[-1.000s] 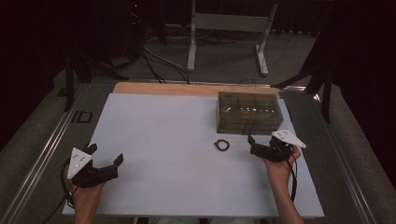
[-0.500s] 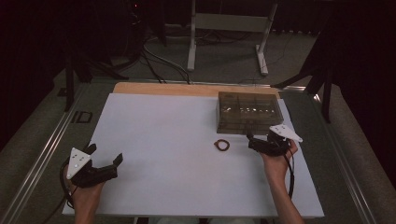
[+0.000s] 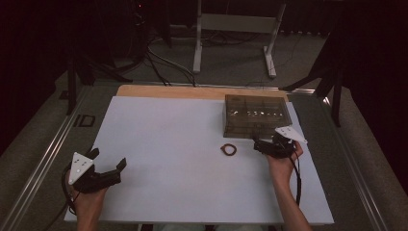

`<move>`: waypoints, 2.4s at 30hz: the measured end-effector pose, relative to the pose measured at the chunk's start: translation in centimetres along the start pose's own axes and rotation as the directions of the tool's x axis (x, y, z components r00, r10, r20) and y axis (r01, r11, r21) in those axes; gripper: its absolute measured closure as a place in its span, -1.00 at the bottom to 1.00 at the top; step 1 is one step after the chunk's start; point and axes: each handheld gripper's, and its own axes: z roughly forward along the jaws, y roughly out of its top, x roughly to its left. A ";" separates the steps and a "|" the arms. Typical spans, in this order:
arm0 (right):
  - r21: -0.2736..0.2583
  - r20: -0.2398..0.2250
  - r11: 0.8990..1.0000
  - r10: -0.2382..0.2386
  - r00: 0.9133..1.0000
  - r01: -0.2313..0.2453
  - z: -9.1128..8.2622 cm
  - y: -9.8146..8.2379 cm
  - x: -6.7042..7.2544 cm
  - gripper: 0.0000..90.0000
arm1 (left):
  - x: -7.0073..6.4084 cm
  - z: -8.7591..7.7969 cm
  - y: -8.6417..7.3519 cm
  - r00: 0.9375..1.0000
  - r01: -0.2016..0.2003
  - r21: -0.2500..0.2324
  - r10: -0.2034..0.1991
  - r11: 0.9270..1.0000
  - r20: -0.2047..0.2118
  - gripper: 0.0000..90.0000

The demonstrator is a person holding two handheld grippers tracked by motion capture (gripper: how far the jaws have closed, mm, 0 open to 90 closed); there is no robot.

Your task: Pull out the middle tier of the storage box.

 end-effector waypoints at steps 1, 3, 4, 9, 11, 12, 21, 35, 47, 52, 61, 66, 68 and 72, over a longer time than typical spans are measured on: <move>0.000 0.001 1.000 0.002 1.000 -0.002 0.1 0.0 0.0 -1.00 | 0.0 0.0 0.0 1.000 0.001 -0.001 -0.001 1.000 0.000 -0.98; 0.001 0.003 1.000 0.007 1.000 -0.007 0.3 -0.1 0.1 -1.00 | 0.0 0.0 0.0 1.000 0.001 -0.001 -0.001 1.000 0.000 -0.98; 0.001 0.003 1.000 0.005 1.000 -0.005 0.4 -0.2 0.1 -1.00 | 0.0 0.0 0.0 1.000 0.001 -0.001 -0.001 1.000 0.000 -0.98; 0.014 0.009 1.000 0.009 1.000 -0.009 1.0 -0.4 0.1 -1.00 | 0.0 0.0 0.0 1.000 0.001 0.000 -0.001 1.000 0.000 -0.98; 0.014 0.010 1.000 0.014 1.000 -0.014 1.1 -0.5 0.2 -1.00 | 0.0 0.0 0.0 1.000 0.001 -0.001 -0.001 1.000 0.001 -0.98; 0.014 0.010 1.000 0.017 1.000 -0.018 1.2 -0.5 0.2 -1.00 | 0.0 0.0 0.0 1.000 0.001 -0.001 -0.001 1.000 0.001 -0.98; 0.032 0.007 0.999 0.023 1.000 -0.023 2.1 -0.9 0.6 -1.00 | 0.0 0.0 0.0 1.000 0.002 -0.002 -0.002 1.000 0.001 -0.98; 0.074 0.009 0.996 0.038 0.999 -0.039 3.3 -1.4 0.8 -1.00 | 0.1 0.0 0.0 1.000 0.003 -0.004 -0.003 1.000 0.001 -0.98; 0.089 0.028 0.995 0.042 0.999 -0.045 3.8 -1.3 0.8 -1.00 | 0.1 -0.1 0.0 1.000 0.001 -0.004 -0.001 1.000 0.000 -0.98; 0.095 0.044 0.994 0.040 0.998 -0.044 3.8 -1.4 1.1 -1.00 | 0.1 -0.1 0.0 1.000 0.002 -0.004 -0.002 1.000 0.000 -0.98; 0.083 0.147 0.996 0.022 0.989 -0.035 3.6 -1.3 2.1 -0.42 | 0.1 -0.1 0.0 1.000 0.002 -0.005 -0.002 1.000 0.001 -0.98; 0.072 0.184 0.997 0.027 0.983 -0.041 3.5 -1.4 2.6 -0.15 | 0.1 -0.1 0.0 1.000 0.001 -0.006 -0.001 1.000 0.000 -0.98; 0.072 0.184 0.996 0.030 0.983 -0.044 3.5 -1.4 2.7 -0.12 | 0.1 -0.1 0.0 1.000 0.002 -0.006 -0.002 1.000 -0.001 -0.98; 0.075 0.194 0.996 0.034 0.981 -0.049 3.5 -1.5 3.0 -0.04 | 0.1 -0.1 0.0 1.000 0.002 -0.007 -0.002 1.000 -0.001 -0.98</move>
